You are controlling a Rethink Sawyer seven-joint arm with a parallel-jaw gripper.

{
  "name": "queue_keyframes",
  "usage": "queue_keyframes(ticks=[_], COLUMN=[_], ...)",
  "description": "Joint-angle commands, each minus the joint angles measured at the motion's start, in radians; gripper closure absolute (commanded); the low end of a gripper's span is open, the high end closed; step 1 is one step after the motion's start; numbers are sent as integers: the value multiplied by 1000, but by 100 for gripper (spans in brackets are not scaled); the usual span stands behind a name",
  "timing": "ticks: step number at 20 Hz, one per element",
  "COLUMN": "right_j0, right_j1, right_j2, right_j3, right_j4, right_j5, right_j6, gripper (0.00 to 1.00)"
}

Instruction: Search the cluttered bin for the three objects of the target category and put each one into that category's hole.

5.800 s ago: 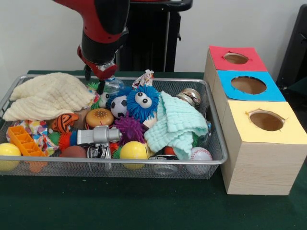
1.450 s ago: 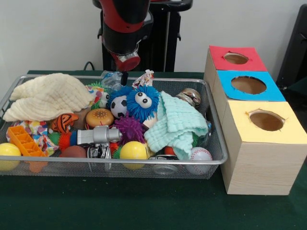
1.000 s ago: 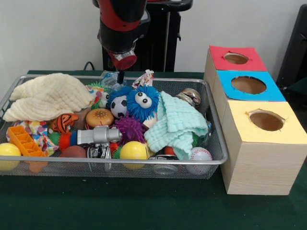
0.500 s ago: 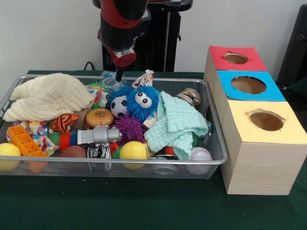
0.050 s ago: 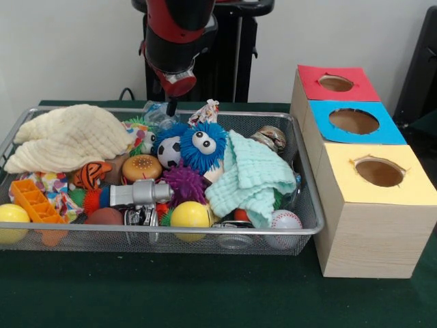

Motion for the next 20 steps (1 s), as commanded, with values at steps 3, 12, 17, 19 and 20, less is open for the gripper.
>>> queue_keyframes(ticks=[3, 12, 17, 19, 20], right_j0=[-3, -42, -66, -74, -79], right_j1=[62, 121, 160, 170, 176], right_j2=[55, 92, 119, 127, 132], right_j3=[-17, 2, 20, 24, 24], right_j4=[7, 18, 29, 32, 34], right_j5=[-37, -133, -215, -242, -258], right_j6=[159, 142, 143, 142, 140], gripper=[0, 0, 0, 0, 0])
